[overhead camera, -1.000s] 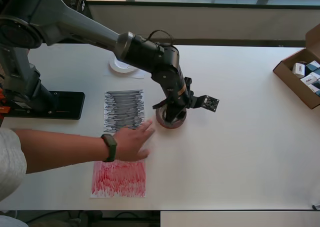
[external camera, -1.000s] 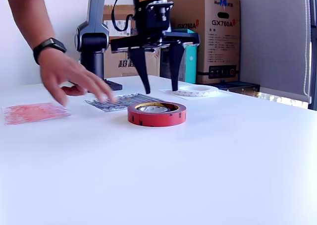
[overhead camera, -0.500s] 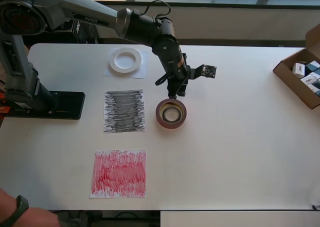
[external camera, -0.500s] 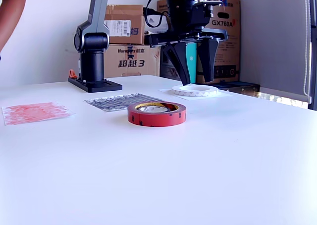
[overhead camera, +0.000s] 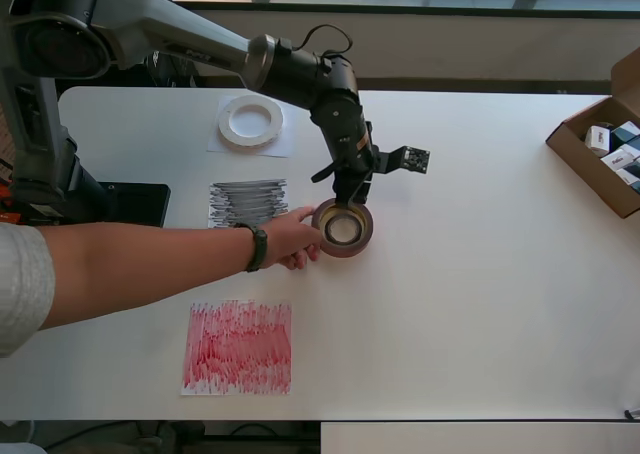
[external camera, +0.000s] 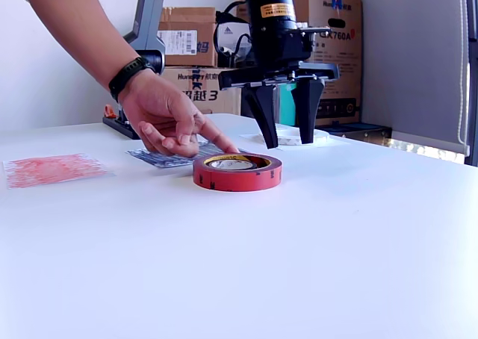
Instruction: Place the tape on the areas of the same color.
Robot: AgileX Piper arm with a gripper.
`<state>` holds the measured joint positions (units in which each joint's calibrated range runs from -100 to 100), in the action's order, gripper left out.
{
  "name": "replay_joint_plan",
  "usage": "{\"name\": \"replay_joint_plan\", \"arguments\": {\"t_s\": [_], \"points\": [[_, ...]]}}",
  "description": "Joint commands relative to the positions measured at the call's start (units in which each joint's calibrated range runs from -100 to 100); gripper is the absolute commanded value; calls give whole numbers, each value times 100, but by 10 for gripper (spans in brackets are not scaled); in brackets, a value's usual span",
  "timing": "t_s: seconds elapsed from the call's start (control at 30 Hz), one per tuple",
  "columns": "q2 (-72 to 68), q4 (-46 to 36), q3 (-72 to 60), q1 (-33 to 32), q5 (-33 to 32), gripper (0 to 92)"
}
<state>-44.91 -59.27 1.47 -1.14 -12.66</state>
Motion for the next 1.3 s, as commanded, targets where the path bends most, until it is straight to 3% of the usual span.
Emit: {"name": "replay_joint_plan", "arguments": {"t_s": [0.0, 0.67, 1.27], "points": [[57, 0, -24, -45, 29, 527], [57, 8, -224, 50, 21, 527], [-869, -492, -1896, 436, -659, 527]]}}
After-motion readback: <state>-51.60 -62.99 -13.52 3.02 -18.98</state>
